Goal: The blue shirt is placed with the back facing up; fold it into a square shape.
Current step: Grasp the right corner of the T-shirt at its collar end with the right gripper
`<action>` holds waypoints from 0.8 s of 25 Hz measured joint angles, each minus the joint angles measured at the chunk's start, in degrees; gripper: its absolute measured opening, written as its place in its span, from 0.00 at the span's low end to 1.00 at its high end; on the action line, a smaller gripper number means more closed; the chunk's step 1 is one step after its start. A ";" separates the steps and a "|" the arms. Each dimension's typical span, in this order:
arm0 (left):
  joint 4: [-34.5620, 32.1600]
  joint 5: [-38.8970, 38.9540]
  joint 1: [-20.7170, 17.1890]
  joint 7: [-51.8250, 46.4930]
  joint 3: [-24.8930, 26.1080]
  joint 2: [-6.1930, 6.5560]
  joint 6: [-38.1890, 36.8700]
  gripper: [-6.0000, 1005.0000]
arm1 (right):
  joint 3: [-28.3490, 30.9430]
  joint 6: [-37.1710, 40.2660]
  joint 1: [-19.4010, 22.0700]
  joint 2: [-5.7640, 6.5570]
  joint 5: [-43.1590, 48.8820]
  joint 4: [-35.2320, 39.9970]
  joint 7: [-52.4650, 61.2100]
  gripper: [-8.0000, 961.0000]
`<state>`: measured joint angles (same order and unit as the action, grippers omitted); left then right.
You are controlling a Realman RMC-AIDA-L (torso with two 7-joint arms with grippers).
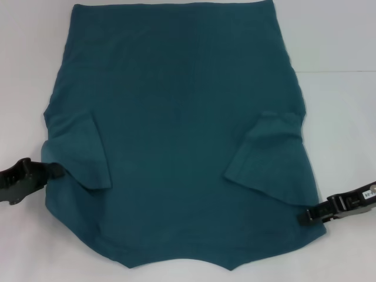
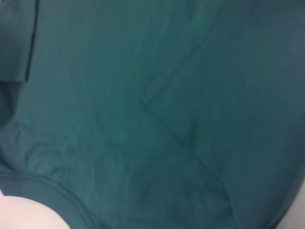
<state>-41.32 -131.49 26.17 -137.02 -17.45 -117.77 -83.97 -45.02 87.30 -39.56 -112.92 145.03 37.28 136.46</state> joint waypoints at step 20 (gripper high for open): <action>0.01 0.00 -0.07 0.00 0.04 0.00 0.31 0.11 | 0.00 0.24 -1.46 -0.51 -0.10 0.06 -0.30 0.38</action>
<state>-41.31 -131.49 26.10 -137.02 -17.41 -117.77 -83.66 -45.02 87.54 -41.03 -113.43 144.93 37.34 136.16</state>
